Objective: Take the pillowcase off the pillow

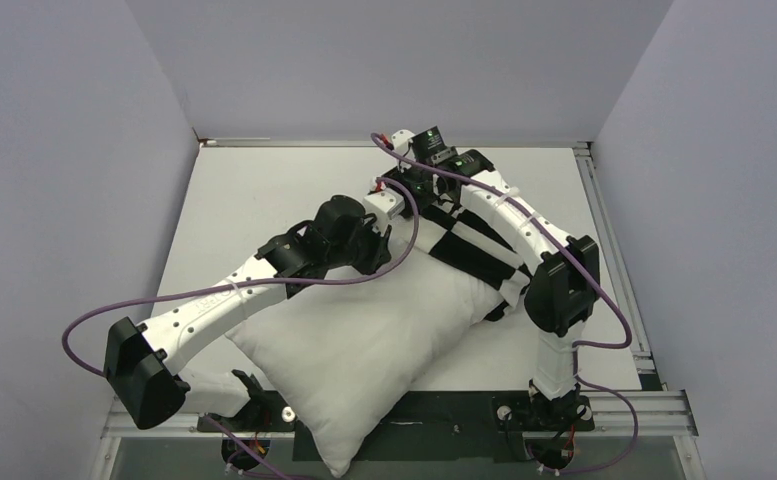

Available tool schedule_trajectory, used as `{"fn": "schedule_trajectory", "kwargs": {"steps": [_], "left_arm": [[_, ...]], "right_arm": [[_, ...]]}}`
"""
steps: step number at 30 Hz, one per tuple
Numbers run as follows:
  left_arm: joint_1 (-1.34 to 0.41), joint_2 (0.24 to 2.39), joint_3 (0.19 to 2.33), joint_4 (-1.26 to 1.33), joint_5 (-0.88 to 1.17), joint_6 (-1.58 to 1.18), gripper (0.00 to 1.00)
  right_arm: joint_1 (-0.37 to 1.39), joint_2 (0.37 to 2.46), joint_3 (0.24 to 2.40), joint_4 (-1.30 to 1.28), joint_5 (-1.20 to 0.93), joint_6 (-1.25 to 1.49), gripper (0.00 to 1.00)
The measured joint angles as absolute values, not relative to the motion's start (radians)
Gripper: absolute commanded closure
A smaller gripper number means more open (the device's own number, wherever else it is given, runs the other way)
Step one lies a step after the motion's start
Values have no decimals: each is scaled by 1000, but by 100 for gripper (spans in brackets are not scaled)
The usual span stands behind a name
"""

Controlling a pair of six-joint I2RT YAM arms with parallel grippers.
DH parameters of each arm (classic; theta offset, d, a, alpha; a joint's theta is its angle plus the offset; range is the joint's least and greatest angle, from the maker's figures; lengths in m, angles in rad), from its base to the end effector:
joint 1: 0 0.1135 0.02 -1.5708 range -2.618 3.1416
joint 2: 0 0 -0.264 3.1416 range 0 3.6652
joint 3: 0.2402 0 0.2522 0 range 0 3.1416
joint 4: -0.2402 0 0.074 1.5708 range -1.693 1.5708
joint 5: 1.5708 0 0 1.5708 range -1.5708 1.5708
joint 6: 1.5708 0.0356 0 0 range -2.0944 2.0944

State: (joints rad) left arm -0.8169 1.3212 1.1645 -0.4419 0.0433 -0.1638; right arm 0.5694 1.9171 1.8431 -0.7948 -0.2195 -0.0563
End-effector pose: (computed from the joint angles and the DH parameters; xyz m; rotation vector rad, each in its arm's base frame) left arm 0.2019 -0.2173 0.3286 0.7405 2.1068 -0.5983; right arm 0.3568 0.2376 0.3205 -0.8557 2.3214 0.4932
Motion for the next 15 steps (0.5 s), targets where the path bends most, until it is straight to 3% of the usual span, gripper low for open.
{"fn": "schedule_trajectory", "kwargs": {"steps": [2, 8, 15], "left_arm": [[-819, 1322, 1178, -459, 30, -154, 100], [-822, 1325, 1251, -524, -33, -113, 100], [-796, 1328, 1304, -537, -65, -83, 100]], "right_arm": [[570, 1917, 1843, -795, -174, -72, 70], [527, 1914, 1852, -798, -123, -67, 94], [370, 1836, 1857, -799, -120, -21, 95]]}}
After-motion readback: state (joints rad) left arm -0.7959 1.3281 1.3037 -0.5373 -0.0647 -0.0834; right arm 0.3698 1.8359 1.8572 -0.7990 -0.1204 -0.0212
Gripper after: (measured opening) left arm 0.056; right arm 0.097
